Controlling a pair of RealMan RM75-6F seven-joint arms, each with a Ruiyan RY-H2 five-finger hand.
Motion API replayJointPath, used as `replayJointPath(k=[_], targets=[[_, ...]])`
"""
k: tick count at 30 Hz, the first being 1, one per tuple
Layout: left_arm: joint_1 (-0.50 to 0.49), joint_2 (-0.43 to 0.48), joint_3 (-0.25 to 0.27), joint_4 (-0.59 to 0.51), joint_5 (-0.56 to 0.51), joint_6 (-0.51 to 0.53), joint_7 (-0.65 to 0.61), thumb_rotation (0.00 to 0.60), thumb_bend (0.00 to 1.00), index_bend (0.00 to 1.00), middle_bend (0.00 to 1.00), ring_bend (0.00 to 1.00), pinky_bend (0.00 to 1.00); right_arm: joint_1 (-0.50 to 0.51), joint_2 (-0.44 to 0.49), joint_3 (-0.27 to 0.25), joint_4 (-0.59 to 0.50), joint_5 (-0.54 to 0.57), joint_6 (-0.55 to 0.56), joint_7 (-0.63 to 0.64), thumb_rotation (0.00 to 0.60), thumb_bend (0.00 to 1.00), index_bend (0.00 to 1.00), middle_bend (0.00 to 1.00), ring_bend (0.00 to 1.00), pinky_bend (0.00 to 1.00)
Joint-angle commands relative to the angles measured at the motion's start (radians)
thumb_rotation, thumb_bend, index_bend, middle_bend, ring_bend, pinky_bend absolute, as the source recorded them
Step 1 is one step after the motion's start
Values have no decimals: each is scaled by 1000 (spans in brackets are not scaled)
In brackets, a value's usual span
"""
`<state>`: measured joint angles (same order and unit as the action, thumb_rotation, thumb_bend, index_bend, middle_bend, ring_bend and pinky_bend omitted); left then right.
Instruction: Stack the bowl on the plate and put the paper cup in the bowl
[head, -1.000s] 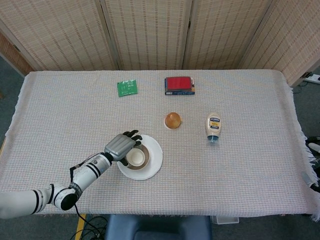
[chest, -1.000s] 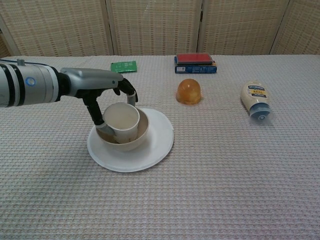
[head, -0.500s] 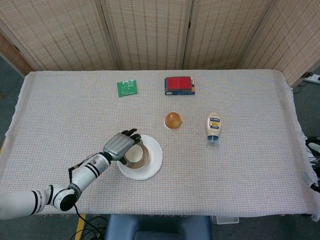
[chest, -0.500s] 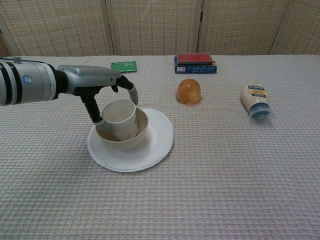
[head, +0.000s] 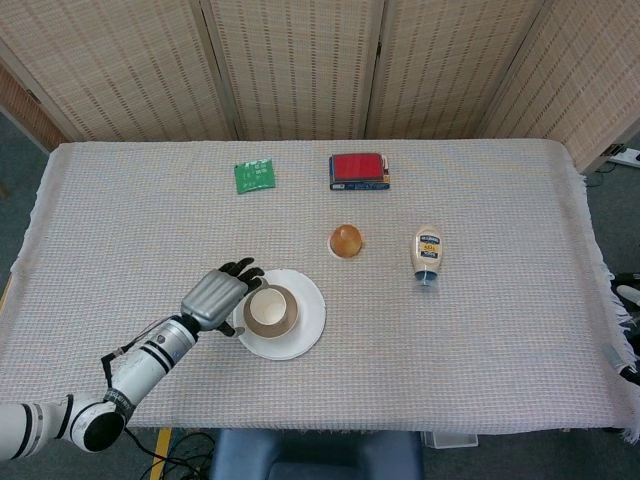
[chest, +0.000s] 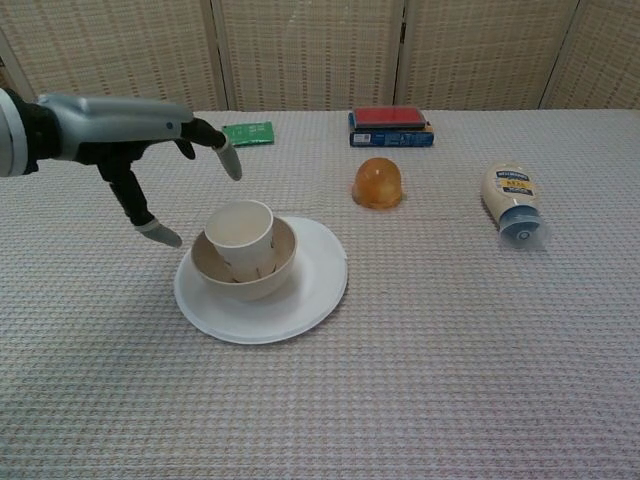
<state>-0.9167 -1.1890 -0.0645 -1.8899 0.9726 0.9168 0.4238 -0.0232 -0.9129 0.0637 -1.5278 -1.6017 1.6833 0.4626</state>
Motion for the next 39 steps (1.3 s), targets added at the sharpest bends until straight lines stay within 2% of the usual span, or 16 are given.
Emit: replayJointPath(k=[1,5,15,21,26,29,34,39], targets=[[74,111,30,-122,14,96,14,600,184,251,181,12,196,0,-2,-2,-5,-5,2,-14,600,289,174,4,0,0],[189,168,52,-163,105,235,-55,600,184,249,180,13,197,5,-5,-4,-10,-4,-13,-35,600,288,174,4,0,0],[475,197,114,-24,314,533,-314,600,184,249,180,12,197,26,-20,-13,-45,-7,-63,-145,600,289,174,4,0,0],[585,150,116,128,357,617,-446,600,184,249,180,12,197,57,-42,-13,-74,18,-135,-251,600,291,174,3,0,0],[670,97,137,227,448,723,-424,600,184,249,180,13,196,56,-71,-8,-97,33,-132,-350,600,291,174,0,0,0],[721,60,142,292,500,791,-458,600,184,249,180,12,196,56,-88,0,-113,62,-140,-409,600,291,174,0,0,0],[761,56,125,328,526,824,-524,600,184,253,180,12,197,61,-114,9,-136,89,-149,-492,600,291,174,0,0,0],[764,72,114,312,479,744,-542,600,177,185,146,0,197,71,-127,16,-133,117,-174,-525,600,291,171,0,0,0]])
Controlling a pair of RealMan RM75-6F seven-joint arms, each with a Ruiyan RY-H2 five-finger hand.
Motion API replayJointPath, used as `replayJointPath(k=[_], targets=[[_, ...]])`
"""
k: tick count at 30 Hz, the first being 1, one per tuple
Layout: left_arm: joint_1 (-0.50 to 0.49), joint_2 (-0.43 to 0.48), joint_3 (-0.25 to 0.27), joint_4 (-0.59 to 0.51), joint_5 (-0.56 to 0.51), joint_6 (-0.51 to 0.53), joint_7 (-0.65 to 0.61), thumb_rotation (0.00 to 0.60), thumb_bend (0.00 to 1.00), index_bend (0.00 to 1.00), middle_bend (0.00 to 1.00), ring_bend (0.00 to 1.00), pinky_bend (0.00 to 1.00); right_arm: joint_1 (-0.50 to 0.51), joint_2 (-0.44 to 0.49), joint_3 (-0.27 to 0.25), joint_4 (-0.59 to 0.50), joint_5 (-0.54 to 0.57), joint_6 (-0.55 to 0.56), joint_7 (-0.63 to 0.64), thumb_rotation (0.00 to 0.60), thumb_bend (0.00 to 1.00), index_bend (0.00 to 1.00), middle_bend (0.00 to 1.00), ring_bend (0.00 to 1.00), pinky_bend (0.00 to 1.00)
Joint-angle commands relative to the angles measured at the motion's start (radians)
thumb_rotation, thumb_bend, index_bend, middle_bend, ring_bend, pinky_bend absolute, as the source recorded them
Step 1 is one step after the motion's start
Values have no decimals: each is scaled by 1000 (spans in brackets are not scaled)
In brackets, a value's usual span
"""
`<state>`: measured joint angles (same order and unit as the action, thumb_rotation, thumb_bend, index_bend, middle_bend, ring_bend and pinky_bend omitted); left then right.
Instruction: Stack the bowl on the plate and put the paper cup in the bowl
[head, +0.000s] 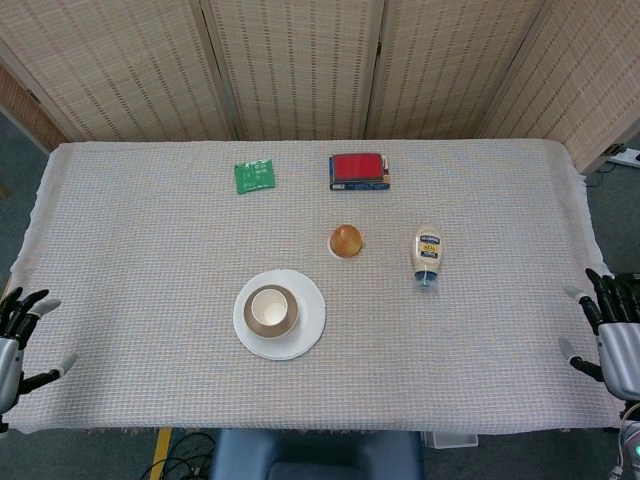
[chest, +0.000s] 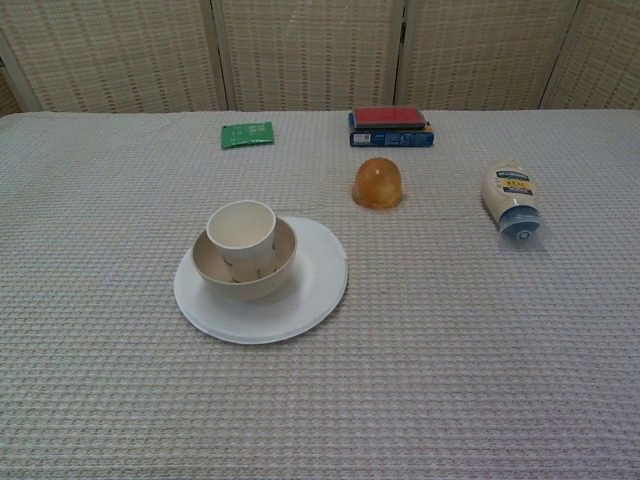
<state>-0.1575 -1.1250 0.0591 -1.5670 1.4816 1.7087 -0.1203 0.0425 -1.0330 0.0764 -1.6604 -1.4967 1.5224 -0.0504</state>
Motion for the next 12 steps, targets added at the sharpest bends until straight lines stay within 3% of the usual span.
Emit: replayJointPath(k=[1,6,12], targets=[[5,11,-10,-19,-35,-62,11,600,172,137,118,0,197,7,-5,3,-1,12,-16,-10,600,291,169,0,0,0],[12,25,-23,-59,-50,-94,64,600,163,3,56,0,197,3,3,1,2,0,-5,15,600,291,165,0,0,0],[22,27,-43,-65,-49,-107,68,600,160,0,55,0,197,1,7,-2,2,-5,-3,19,600,291,165,0,0,0]])
